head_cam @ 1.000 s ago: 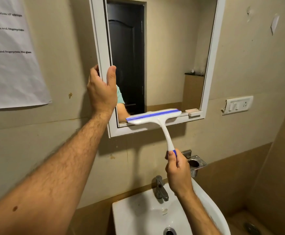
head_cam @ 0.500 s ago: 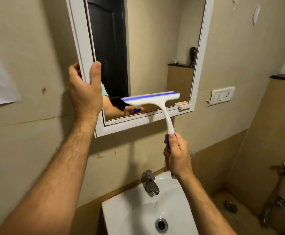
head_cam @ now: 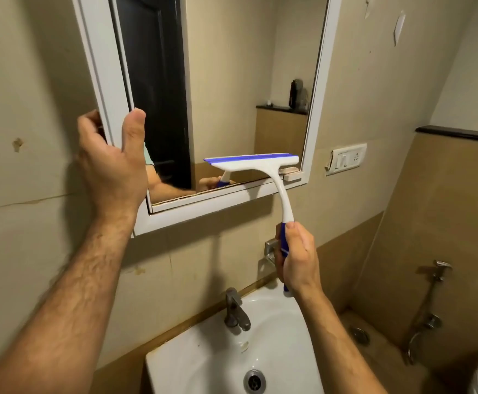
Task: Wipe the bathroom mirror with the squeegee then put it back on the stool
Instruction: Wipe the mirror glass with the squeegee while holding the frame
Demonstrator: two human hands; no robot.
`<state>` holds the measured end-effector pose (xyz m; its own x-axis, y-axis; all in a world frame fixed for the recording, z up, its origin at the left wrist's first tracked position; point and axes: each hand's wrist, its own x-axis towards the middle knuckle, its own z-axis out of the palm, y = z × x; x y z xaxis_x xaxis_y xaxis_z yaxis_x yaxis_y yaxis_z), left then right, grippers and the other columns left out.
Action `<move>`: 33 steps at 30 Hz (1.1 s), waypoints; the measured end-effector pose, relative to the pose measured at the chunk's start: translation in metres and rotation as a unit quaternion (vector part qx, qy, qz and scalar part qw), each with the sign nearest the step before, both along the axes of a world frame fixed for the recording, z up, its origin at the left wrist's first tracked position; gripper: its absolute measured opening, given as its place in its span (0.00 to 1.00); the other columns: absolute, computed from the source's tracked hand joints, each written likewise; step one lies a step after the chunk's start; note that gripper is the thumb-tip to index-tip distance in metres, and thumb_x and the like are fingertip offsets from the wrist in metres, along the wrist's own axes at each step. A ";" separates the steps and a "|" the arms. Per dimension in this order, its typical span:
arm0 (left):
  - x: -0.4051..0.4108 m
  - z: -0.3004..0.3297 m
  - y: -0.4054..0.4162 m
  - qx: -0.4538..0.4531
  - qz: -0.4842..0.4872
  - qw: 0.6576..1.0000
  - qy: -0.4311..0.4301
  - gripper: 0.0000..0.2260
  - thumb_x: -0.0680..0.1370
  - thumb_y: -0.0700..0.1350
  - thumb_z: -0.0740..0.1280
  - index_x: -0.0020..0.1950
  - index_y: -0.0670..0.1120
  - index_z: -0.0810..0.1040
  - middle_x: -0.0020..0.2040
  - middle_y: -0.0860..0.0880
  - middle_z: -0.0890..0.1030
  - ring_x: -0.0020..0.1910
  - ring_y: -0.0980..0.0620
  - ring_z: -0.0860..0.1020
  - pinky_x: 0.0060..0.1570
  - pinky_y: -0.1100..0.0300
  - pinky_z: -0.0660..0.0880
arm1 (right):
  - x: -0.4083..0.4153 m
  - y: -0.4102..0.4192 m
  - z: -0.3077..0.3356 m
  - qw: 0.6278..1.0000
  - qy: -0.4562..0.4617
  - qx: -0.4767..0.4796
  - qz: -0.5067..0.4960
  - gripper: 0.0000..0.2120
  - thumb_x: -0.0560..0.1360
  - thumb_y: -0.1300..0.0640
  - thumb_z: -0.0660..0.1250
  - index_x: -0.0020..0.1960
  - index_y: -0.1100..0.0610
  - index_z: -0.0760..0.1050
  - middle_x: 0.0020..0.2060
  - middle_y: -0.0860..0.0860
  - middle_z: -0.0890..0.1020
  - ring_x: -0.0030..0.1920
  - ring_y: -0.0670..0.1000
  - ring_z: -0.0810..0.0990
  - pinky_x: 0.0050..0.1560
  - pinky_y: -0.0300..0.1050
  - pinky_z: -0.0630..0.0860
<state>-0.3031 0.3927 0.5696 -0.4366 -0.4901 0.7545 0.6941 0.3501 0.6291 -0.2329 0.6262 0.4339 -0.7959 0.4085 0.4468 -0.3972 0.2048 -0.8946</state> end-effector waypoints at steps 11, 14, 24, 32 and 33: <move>0.004 0.000 0.001 -0.011 -0.002 1.000 -0.006 0.29 0.74 0.65 0.63 0.59 0.41 0.72 0.50 0.57 0.77 0.40 0.77 0.72 0.38 0.81 0.64 | -0.006 0.018 0.011 1.000 0.001 -0.012 -0.019 0.18 0.75 0.40 0.56 0.42 0.55 0.73 0.28 0.45 0.72 0.26 0.44 0.71 0.25 0.36 0.69; 0.006 0.000 0.002 -0.014 0.000 1.000 0.001 0.27 0.75 0.64 0.63 0.58 0.40 0.73 0.48 0.58 0.76 0.39 0.80 0.69 0.36 0.82 0.63 | -0.011 0.016 0.021 1.000 0.006 -0.008 -0.023 0.14 0.76 0.44 0.55 0.41 0.51 0.72 0.30 0.45 0.72 0.28 0.43 0.74 0.27 0.35 0.70; 0.006 -0.001 0.000 -0.015 -0.016 1.000 0.019 0.25 0.76 0.62 0.64 0.57 0.40 0.73 0.43 0.66 0.71 0.38 0.80 0.69 0.34 0.83 0.62 | -0.004 0.018 0.000 0.999 0.019 0.007 -0.038 0.17 0.77 0.45 0.56 0.39 0.54 0.74 0.27 0.49 0.73 0.28 0.48 0.69 0.28 0.45 0.68; 0.007 -0.002 0.000 -0.021 -0.023 0.999 0.020 0.26 0.76 0.62 0.63 0.58 0.40 0.72 0.45 0.61 0.73 0.39 0.80 0.70 0.34 0.83 0.62 | -0.017 0.021 0.027 0.999 0.018 -0.011 -0.037 0.18 0.77 0.46 0.54 0.41 0.59 0.71 0.30 0.53 0.68 0.27 0.46 0.67 0.25 0.39 0.65; 0.006 -0.002 0.000 -0.020 -0.022 0.999 0.022 0.26 0.76 0.63 0.63 0.58 0.40 0.72 0.44 0.62 0.72 0.39 0.80 0.70 0.33 0.83 0.62 | -0.015 0.021 0.018 0.999 0.010 -0.012 -0.038 0.18 0.76 0.45 0.54 0.40 0.59 0.70 0.31 0.53 0.69 0.28 0.46 0.68 0.26 0.39 0.65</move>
